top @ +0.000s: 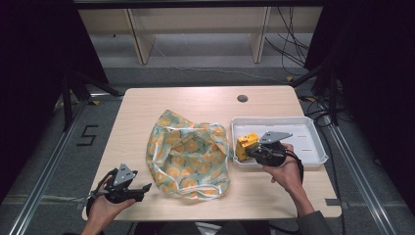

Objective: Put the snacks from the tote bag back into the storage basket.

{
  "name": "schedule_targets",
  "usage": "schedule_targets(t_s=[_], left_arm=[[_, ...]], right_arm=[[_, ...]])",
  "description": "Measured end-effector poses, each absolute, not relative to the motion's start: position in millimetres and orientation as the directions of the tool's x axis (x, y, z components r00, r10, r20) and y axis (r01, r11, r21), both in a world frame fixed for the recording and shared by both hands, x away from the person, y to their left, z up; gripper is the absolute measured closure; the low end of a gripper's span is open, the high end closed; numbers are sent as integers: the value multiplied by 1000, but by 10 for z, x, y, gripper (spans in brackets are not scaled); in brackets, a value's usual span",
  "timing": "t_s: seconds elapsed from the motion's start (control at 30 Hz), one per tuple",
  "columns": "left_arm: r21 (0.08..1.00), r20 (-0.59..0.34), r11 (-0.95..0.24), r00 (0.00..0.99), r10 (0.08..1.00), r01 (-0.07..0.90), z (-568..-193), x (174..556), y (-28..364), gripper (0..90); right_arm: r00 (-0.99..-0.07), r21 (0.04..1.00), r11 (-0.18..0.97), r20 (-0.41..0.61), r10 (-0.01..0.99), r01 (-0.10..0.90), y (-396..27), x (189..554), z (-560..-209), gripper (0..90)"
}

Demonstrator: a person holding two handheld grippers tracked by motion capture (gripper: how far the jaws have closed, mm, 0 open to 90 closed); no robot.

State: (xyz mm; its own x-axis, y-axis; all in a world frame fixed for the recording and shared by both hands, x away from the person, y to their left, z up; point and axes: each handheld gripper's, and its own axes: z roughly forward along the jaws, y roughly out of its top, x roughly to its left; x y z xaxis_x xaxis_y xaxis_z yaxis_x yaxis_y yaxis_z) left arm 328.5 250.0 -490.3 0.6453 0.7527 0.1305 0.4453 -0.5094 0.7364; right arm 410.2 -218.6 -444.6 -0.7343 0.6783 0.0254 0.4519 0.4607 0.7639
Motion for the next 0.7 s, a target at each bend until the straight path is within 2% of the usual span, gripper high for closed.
schedule_targets(t_s=[0.07, 0.13, 0.5, 0.53, 0.63, 0.7], left_arm=[[728, 169, -548, 666, 726, 413, -4890, 3311, 2520, 298], [739, 153, -528, 658, 737, 419, -4901, 3305, 2507, 298], [729, 164, -544, 665, 729, 416, -4891, 3307, 2518, 298], [737, 132, -511, 647, 751, 443, -4905, 3288, 2500, 298], [742, 121, -497, 640, 759, 449, -4911, 3282, 2490, 298], [727, 167, -547, 666, 727, 414, -4890, 3309, 2519, 297]], right_arm=[[-747, 768, 473, 9, 665, 431, -2167, 4130, -4451, 900], [-733, 770, 452, 30, 680, 450, -2127, 4124, -4452, 900], [-727, 781, 457, -5, 687, 426, -2036, 4174, -4447, 900], [-734, 774, 470, -9, 679, 425, -2037, 4177, -4441, 900], [-729, 769, 464, 3, 684, 439, -2023, 4171, -4442, 900], [-724, 773, 450, 16, 690, 447, -2008, 4157, -4449, 900]])
